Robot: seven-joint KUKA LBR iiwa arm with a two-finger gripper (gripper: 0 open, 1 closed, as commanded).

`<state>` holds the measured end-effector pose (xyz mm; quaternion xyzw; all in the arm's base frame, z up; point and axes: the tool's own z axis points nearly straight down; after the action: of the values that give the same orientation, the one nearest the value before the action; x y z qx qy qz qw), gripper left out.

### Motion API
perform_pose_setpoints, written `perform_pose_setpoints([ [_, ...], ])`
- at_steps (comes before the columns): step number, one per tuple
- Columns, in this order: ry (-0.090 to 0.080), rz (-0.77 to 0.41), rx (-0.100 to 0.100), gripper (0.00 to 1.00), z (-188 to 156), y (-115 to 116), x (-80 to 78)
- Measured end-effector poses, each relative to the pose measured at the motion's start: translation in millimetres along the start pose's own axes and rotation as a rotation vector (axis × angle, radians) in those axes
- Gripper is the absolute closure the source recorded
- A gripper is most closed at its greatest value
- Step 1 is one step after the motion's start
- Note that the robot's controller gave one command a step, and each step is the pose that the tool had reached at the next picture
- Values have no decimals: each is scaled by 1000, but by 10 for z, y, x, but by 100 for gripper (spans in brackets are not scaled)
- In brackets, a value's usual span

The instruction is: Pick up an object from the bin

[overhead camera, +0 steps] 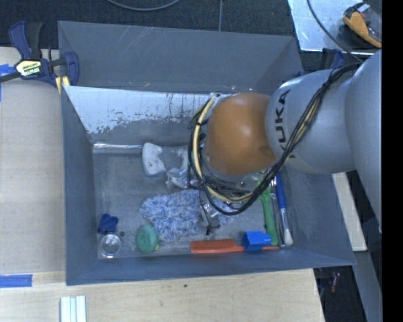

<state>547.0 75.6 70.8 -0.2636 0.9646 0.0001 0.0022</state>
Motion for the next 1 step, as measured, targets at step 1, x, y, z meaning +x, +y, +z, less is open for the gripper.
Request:
perform_pose_setpoints([
  [1,-8,-230,7,100,-23,-682,187],
])
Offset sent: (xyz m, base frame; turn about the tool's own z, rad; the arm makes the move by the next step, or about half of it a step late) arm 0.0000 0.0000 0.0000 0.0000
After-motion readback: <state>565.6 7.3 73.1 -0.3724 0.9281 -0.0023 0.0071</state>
